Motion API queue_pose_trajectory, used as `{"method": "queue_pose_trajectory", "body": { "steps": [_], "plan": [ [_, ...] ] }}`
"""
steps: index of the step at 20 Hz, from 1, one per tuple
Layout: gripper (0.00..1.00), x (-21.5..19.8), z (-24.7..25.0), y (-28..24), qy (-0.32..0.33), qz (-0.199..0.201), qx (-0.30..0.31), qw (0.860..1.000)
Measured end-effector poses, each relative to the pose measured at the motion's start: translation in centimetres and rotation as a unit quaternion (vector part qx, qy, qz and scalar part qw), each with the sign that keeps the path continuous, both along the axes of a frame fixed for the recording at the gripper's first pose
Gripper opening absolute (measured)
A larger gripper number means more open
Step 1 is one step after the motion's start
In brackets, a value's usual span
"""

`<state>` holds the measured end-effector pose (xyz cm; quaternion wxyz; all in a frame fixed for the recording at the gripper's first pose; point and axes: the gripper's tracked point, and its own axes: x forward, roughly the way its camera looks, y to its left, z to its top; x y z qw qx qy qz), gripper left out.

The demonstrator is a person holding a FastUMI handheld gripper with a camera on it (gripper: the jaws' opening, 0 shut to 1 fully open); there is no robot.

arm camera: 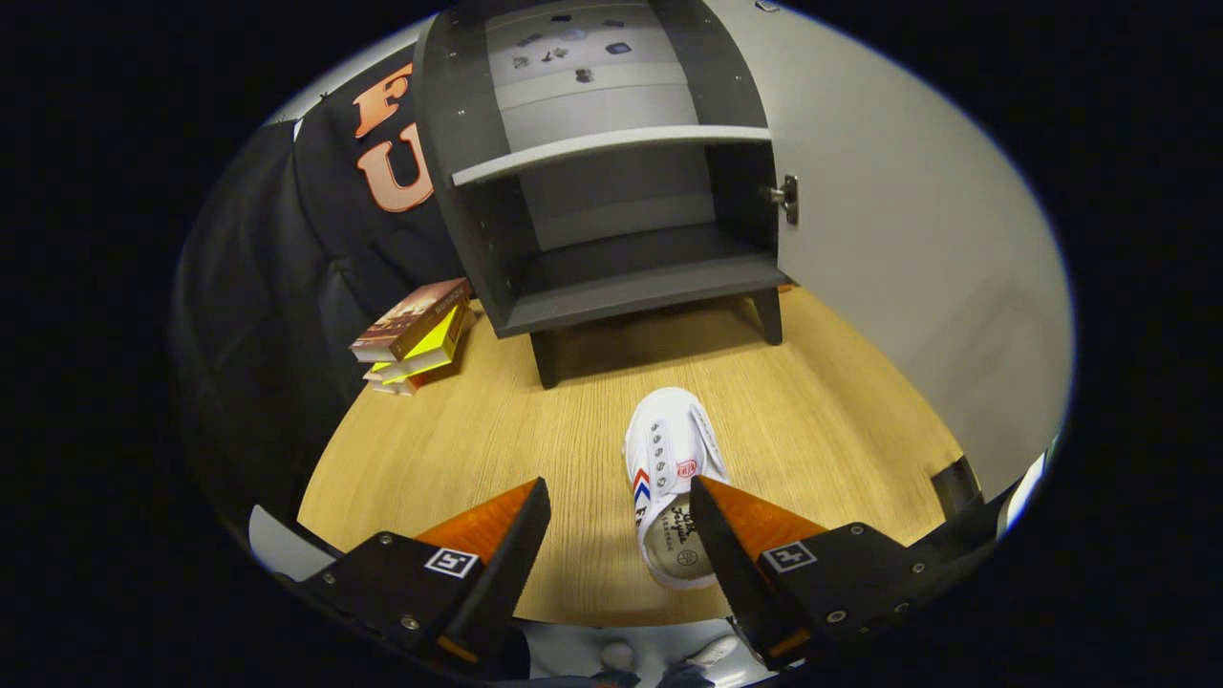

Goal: Open the shoe cabinet door, grab the shoes and put them into the shoe cabinet, then close the shoe cabinet door.

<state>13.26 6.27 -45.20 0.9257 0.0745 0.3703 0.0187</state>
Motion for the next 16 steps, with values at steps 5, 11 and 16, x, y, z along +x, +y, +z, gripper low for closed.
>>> {"method": "queue_pose_trajectory", "body": {
  "steps": [5,11,16],
  "plan": [
    [0.9,0.2,-3.7,-0.1,0.032,-0.001,0.004,0.999],
    [0.75,0.7,-6.8,0.3,0.06,0.003,0.006,0.998],
    [0.51,0.6,-8.3,-0.7,0.078,-0.012,0.01,0.997]
  ]
}}
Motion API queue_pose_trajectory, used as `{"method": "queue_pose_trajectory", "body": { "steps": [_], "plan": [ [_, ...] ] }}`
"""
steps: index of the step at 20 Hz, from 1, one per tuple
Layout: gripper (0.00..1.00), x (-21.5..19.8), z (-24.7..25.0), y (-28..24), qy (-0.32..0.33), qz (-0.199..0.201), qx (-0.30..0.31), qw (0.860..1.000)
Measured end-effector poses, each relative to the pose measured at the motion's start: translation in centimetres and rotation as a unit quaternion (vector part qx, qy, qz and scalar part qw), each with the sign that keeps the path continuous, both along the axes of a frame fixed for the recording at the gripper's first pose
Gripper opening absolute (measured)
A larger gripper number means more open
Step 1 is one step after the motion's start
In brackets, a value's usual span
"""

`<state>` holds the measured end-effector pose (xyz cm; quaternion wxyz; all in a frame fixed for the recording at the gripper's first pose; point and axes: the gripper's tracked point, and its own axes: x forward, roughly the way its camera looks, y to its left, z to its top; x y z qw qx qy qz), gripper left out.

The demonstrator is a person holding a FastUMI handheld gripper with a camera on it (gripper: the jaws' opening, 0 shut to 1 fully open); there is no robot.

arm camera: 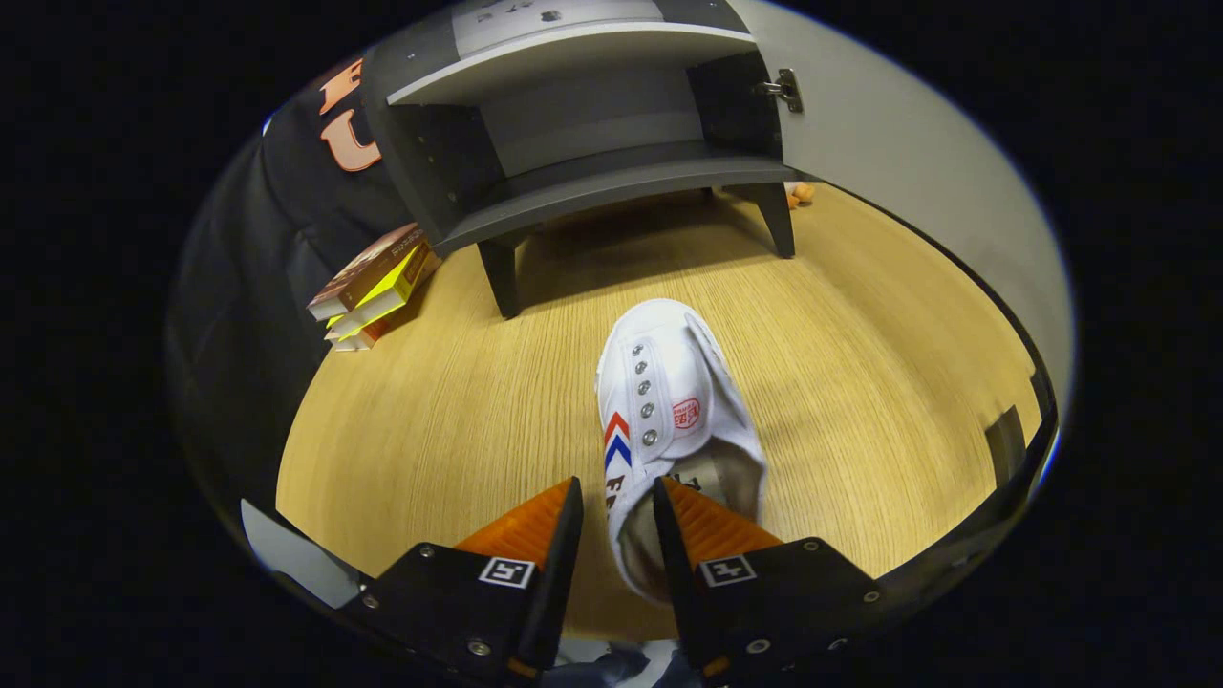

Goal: Open the shoe cabinet door, grab the shoes and put them into the shoe cabinet, then close the shoe cabinet door.

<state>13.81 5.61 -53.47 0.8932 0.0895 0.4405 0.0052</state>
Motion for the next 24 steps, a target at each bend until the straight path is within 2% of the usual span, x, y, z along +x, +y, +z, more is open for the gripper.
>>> {"method": "queue_pose_trajectory", "body": {
  "steps": [2,12,13,15,16,18,20,24],
  "plan": [
    [0.42,0.0,-0.2,-0.1,0.001,-0.002,0.0,1.0],
    [0.39,0.1,-0.9,-0.2,0.01,-0.001,-0.012,1.0],
    [0.36,0.3,-0.9,-0.2,0.01,0.0,-0.007,1.0],
    [0.24,0.4,-0.9,0.3,0.007,0.002,0.0,1.0],
    [0.14,0.4,-0.9,0.4,0.006,0.003,0.0,1.0],
    [0.03,0.4,-0.9,0.3,0.008,0.005,-0.01,1.0],
    [0.0,0.4,-0.8,0.3,0.012,0.004,-0.009,1.0],
    [0.0,0.7,0.1,0.2,0.002,0.001,-0.015,1.0]
  ]
}}
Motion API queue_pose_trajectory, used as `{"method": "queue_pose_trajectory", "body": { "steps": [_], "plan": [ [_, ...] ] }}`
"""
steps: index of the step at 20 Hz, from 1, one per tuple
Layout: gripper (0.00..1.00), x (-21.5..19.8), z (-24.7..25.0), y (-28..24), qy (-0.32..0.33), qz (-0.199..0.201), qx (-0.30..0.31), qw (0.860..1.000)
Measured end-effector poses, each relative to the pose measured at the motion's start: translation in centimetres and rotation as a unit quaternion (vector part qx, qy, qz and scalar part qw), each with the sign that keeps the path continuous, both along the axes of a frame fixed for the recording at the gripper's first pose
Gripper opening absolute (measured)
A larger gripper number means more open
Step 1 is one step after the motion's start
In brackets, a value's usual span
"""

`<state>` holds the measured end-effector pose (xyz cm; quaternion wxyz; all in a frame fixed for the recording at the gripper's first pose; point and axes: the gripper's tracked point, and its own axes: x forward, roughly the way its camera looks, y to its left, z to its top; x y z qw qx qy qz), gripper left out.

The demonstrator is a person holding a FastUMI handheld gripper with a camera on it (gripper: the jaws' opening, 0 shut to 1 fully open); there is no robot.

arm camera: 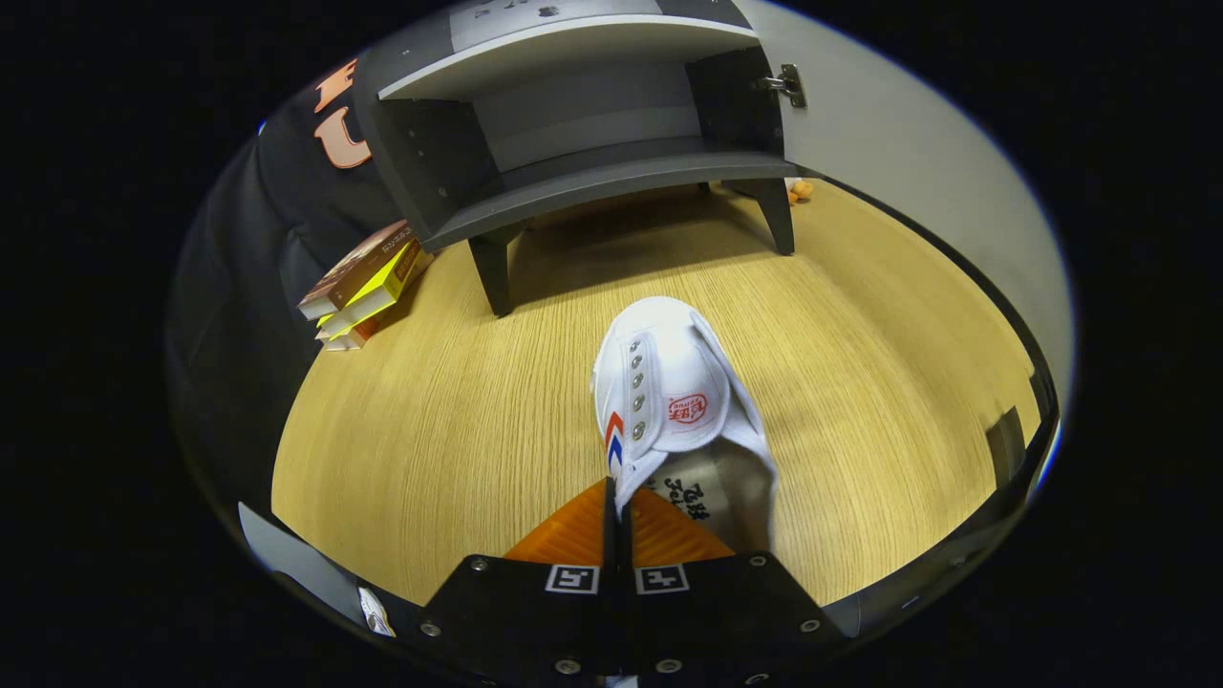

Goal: Open the shoe cabinet door, grab the shoes and put them into the shoe cabinet, then close the shoe cabinet door.

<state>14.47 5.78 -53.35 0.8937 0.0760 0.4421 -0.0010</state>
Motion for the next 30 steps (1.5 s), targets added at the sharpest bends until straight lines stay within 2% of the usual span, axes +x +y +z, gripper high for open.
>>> {"method": "queue_pose_trajectory", "body": {
  "steps": [5,10,13,20,23,30],
  "plan": [
    [0.0,1.3,4.2,0.6,-0.045,0.018,-0.026,0.998],
    [0.0,1.8,7.7,1.4,-0.072,0.016,-0.024,0.997],
    [0.0,2.5,12.4,1.8,-0.109,0.014,-0.024,0.994],
    [0.0,6.0,26.4,1.4,-0.227,0.027,-0.047,0.972],
    [0.0,8.4,31.0,0.9,-0.261,0.034,-0.048,0.963],
    [0.0,15.4,36.9,0.0,-0.299,0.073,-0.046,0.95]
  ]
}}
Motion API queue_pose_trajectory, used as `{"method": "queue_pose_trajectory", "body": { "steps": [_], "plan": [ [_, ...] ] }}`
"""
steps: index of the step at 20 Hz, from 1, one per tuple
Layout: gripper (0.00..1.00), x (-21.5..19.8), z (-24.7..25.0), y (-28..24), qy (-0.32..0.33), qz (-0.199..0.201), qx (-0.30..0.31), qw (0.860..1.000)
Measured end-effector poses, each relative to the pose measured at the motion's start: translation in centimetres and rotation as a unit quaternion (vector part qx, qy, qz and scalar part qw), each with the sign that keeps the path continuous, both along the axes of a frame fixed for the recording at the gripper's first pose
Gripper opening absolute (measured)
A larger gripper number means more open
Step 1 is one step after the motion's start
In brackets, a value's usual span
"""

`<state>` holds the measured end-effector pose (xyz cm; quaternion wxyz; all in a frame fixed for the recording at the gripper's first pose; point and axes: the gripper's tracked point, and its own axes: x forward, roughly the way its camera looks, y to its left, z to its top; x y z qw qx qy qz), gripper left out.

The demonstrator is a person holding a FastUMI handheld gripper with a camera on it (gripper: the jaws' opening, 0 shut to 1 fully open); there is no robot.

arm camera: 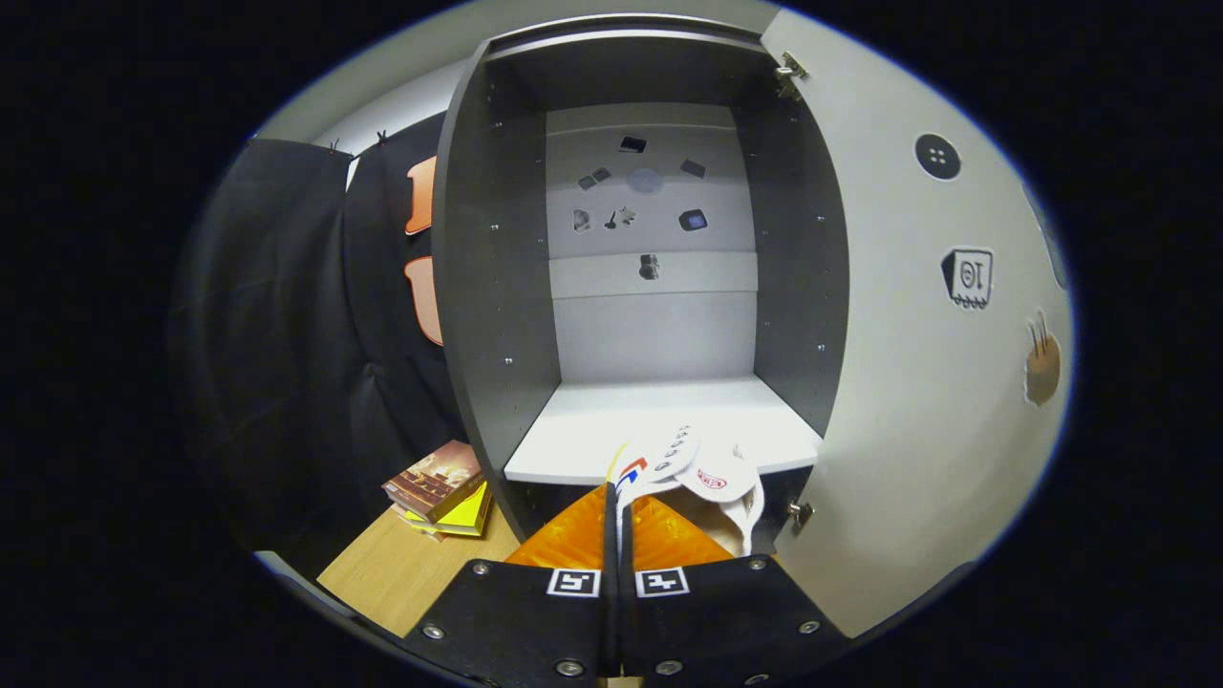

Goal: Open the shoe cabinet door, grab the shoes and put them into the shoe cabinet, then close the shoe cabinet door.

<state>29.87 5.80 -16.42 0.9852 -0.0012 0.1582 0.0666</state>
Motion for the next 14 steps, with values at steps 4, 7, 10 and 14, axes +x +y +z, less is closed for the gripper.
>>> {"method": "queue_pose_trajectory", "body": {
  "steps": [4,7,10,14],
  "plan": [
    [0.0,5.5,1.2,-0.1,-0.009,0.016,-0.001,1.0],
    [0.0,10.0,0.7,0.0,-0.001,0.028,-0.002,1.0],
    [0.0,13.7,-0.2,0.4,0.009,0.035,-0.005,0.999],
    [0.0,17.4,-1.4,0.7,0.018,0.038,-0.016,0.999]
  ]
}}
